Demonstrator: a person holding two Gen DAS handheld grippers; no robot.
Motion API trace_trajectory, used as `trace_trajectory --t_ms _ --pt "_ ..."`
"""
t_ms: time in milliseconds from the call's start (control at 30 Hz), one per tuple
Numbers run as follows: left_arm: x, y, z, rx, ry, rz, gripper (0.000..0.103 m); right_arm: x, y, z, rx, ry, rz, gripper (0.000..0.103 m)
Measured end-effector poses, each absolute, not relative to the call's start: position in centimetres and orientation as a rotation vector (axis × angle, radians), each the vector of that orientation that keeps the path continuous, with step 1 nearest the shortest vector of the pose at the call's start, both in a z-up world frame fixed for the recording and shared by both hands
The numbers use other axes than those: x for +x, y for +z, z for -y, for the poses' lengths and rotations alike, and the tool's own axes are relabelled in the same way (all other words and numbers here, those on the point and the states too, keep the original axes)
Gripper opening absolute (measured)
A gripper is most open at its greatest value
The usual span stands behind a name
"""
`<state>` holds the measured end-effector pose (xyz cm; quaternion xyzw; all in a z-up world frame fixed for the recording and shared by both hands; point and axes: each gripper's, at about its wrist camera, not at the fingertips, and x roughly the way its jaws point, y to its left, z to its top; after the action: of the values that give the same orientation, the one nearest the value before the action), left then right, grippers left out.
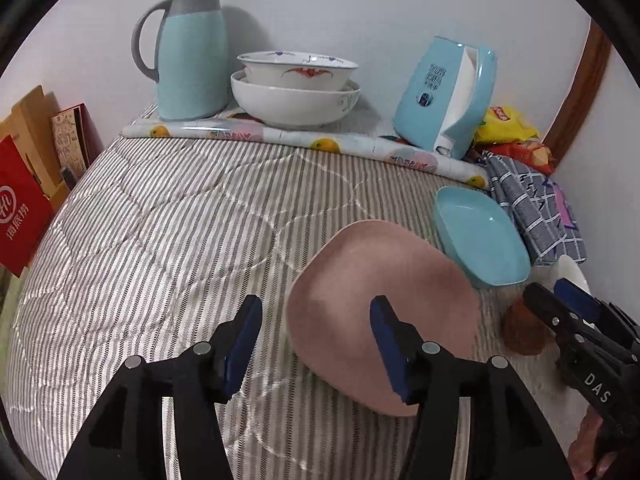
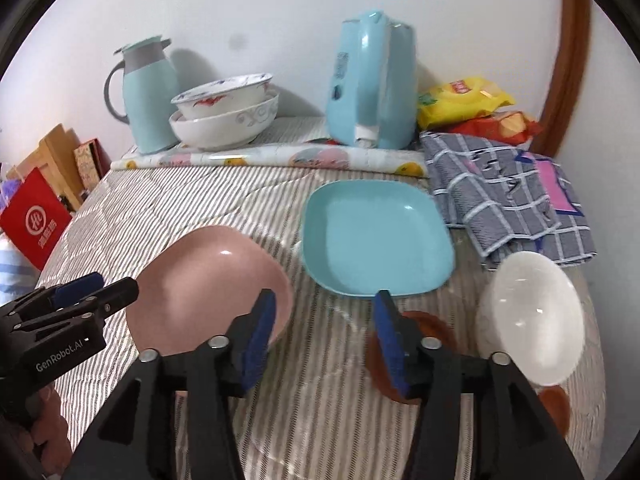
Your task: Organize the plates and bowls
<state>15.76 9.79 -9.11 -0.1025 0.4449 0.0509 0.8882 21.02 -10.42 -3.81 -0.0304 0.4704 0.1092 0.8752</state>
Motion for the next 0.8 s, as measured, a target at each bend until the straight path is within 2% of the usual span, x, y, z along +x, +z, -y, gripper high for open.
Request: trace_trajectory --t_ms 133,267,467,533,800 --pt "15.7 -8.2 -8.9 -0.214 0.096 -0.916 0.057 20.8 -2.5 12.6 -0.033 0.183 -0.957 0.066" --pt "16.0 -7.1 -7.3 -0.173 0.097 -0.891 0.058 20.4 -1.3 14.7 -0.014 0.141 -0.91 0.07" --pt "16.7 -5.4 -5.1 -0.103 0.114 -0.835 0.058 20.3 -0.1 17.5 0.04 0.114 -0.878 0.071" --pt "17.3 -5.2 -4.6 -0.091 0.119 -0.841 0.061 20.4 -0.1 18.2 0.058 0.116 -0.892 0.071" --pt "19.2 -4.4 -2.8 -0.112 0.074 -0.862 0.061 20.6 0.0 19.5 0.042 0.118 -0.924 0.071"
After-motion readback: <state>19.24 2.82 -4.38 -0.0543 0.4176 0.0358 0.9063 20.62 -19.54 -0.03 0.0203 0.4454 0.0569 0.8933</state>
